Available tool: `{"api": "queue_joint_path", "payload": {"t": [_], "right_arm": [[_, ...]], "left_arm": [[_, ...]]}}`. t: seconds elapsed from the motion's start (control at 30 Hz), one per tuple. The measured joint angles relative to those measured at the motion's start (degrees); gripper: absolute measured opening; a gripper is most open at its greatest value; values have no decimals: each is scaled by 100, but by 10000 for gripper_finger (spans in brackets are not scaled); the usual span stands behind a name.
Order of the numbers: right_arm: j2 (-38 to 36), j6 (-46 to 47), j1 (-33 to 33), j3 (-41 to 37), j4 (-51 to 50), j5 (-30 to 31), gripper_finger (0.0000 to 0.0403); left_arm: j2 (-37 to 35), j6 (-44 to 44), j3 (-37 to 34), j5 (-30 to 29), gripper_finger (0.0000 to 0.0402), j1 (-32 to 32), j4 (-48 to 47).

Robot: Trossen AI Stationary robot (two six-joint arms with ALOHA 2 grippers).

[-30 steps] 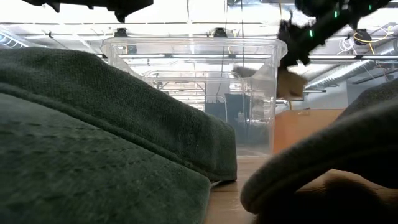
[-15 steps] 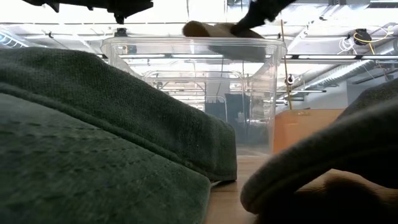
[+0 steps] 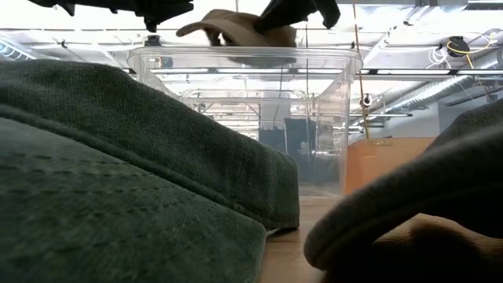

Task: Pick & Place hat
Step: Put the top brown cap into the transparent bin

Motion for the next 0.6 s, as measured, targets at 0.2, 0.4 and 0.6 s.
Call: {"api": "queue_joint_path", "payload": {"t": [0.2, 0.4, 0.6], "right_arm": [[151, 32, 276, 0, 53, 267, 0], [380, -18, 473, 2, -49, 248, 0], [728, 97, 487, -9, -374, 349, 0]], "left_arm": [[-7, -70, 0, 55, 157, -2, 23], [-7, -69, 0, 53, 157, 0, 21], [-11, -128, 0, 55, 157, -23, 19]]}}
